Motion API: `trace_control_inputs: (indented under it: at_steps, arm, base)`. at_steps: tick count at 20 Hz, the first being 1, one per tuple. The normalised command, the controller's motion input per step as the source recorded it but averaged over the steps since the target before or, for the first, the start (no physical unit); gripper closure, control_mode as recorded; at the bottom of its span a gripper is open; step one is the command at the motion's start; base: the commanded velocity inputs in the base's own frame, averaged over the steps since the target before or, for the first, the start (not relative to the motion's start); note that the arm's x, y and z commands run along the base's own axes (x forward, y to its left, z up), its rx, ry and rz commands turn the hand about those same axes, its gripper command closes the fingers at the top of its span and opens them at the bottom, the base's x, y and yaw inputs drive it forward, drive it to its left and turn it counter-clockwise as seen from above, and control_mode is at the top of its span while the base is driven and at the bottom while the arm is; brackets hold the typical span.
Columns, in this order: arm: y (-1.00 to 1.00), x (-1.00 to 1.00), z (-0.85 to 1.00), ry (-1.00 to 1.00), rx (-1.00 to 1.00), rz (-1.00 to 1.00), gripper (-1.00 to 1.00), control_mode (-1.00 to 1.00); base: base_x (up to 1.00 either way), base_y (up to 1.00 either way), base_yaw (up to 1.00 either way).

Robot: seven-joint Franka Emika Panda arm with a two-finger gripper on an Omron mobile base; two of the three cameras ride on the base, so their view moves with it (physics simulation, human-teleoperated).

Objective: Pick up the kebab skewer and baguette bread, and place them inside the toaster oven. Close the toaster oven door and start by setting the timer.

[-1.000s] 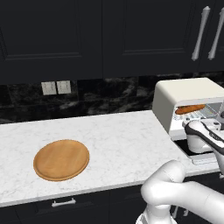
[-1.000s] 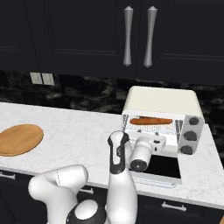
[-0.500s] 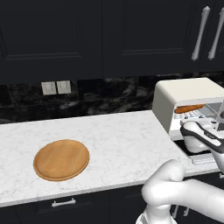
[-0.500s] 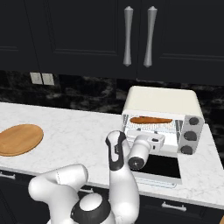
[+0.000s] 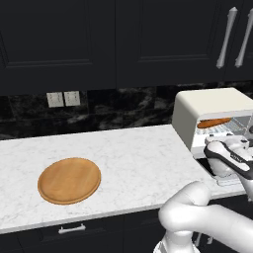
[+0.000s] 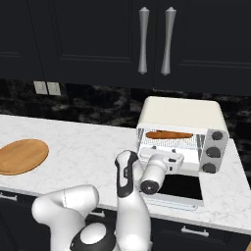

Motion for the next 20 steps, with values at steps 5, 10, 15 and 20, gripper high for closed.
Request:
trace_control_inputs:
  at_steps: [5, 10, 15, 20]
  arm:
    - [-0.07, -0.53, 0.21, 0.01, 0.0, 0.0, -1.0, -1.0]
    - [-0.05, -0.38, 0.18, 0.05, 0.0, 0.0, -1.0, -1.0]
    - [-0.25, -0.64, 0.13, 0.07, 0.0, 0.01, -1.0, -1.0]
    - [-0.35, -0.82, 0.03, 0.11, 0.0, 0.05, -1.0, -1.0]
  base:
    - [0.0, 0.0, 0.0]
    - [0.0, 0.0, 0.0]
    - [0.0, 0.0, 0.0]
    - [0.0, 0.0, 0.0]
